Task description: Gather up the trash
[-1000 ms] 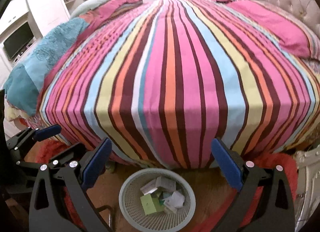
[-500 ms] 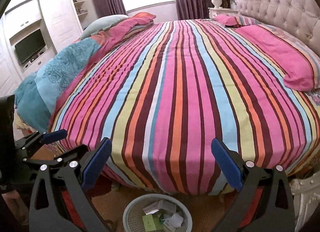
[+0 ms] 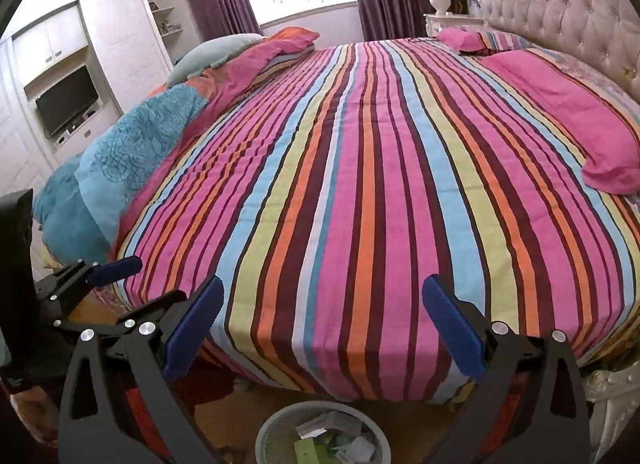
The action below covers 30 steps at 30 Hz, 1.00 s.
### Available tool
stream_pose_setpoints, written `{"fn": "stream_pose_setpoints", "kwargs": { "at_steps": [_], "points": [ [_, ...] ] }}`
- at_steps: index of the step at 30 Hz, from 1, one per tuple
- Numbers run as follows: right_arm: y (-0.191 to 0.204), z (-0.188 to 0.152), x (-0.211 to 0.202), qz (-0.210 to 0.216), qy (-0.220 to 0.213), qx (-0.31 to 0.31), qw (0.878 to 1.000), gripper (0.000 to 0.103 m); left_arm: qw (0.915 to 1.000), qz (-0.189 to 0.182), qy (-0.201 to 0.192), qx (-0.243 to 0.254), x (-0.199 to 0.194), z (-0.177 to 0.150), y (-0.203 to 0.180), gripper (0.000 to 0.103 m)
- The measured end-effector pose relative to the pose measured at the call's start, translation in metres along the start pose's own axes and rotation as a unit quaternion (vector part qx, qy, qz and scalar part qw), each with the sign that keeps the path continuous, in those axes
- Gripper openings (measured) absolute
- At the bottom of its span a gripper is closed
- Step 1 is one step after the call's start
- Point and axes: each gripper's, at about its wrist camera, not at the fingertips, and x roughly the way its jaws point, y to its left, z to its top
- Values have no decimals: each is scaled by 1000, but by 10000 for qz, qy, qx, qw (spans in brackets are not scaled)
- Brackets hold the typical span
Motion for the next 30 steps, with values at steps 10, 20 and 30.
{"fn": "stream_pose_setpoints", "kwargs": {
  "at_steps": [10,20,30],
  "points": [
    [3,4,-7,-18,-40,-2,10000,95,9999,-25,-41,-103,-5,2,5,83],
    [9,6,-18,-40,-149,-82,9998,95,9998,-71,-146,-110,-22,2,6,83],
    [15,6,-23,-75,-183,-176,9996,95,9998,-30,-182,-88,-31,2,4,83]
  ]
}}
